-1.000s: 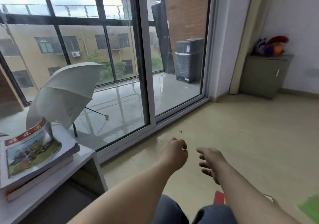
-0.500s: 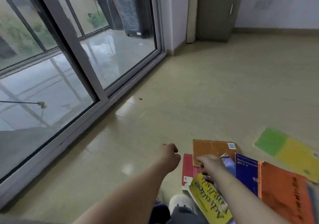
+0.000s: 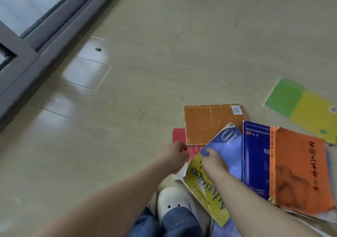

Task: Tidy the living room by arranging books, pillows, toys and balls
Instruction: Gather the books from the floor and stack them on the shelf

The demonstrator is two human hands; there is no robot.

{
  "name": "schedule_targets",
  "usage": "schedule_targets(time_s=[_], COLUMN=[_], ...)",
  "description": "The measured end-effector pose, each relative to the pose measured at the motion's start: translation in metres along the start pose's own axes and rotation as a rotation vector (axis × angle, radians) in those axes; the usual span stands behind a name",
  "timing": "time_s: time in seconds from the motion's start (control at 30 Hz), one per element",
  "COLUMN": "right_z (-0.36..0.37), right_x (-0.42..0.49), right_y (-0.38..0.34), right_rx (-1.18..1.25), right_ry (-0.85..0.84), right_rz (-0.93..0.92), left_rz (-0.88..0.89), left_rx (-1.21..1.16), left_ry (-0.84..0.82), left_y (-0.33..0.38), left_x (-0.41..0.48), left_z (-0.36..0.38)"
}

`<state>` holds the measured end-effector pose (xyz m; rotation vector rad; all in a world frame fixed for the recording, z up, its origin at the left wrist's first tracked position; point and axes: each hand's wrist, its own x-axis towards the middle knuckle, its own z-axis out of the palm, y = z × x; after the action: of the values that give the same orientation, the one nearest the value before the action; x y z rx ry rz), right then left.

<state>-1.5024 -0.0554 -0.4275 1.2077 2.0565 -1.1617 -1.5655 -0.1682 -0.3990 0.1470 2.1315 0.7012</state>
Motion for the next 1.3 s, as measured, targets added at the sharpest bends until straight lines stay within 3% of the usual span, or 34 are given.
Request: schedule_targets(time_s=[0.17, 0.3, 0.43, 0.53, 0.7, 0.8, 0.93, 1.03, 1.1, 1.17, 1.23, 1.3], right_z=[0.009, 0.017, 0.026, 0.019, -0.002, -0.017, -0.019, -0.004, 0.011, 0.024, 0.034, 0.038], right_x=[0.023, 0.026, 0.018, 0.016, 0.021, 0.028, 0.032, 0.041, 0.045, 0.047, 0.054, 0.059], right_y=[0.033, 0.036, 0.028, 0.022, -0.006, -0.041, -0.078, -0.083, -0.082, -0.081, -0.073, -0.06], right_rx=[-0.212, -0.291, -0.318, -0.399, -0.63, -0.679, -0.549, -0.124, 0.327, 0.619, 0.573, 0.362], right_ry=[0.096, 0.147, 0.12, 0.189, 0.372, 0.372, 0.333, 0.337, 0.284, 0.225, 0.151, 0.098], right_rz=[0.098, 0.066, -0.008, -0.156, -0.421, -0.572, -0.728, -0.575, -0.431, -0.295, -0.248, -0.243], left_rz=[-0.024, -0.161, -0.072, 0.094, 0.339, 0.394, 0.286, 0.06, -0.123, -0.184, -0.235, -0.247], left_rx=[0.032, 0.047, 0.328, 0.518, 0.19, -0.07, -0.522, -0.486, -0.571, -0.762, -0.827, -0.746], left_ry=[-0.118, -0.145, -0.191, 0.022, 0.206, 0.433, 0.721, 0.79, 0.642, 0.439, 0.316, 0.329], left_y=[-0.022, -0.027, -0.031, -0.024, -0.029, -0.032, -0.033, -0.046, -0.058, -0.075, -0.091, -0.109], left_x=[0.04, 0.052, 0.045, 0.037, 0.037, 0.037, 0.046, 0.051, 0.054, 0.059, 0.061, 0.06], left_z=[0.042, 0.059, 0.068, 0.053, 0.002, -0.023, -0.053, -0.058, -0.048, -0.041, -0.041, -0.043])
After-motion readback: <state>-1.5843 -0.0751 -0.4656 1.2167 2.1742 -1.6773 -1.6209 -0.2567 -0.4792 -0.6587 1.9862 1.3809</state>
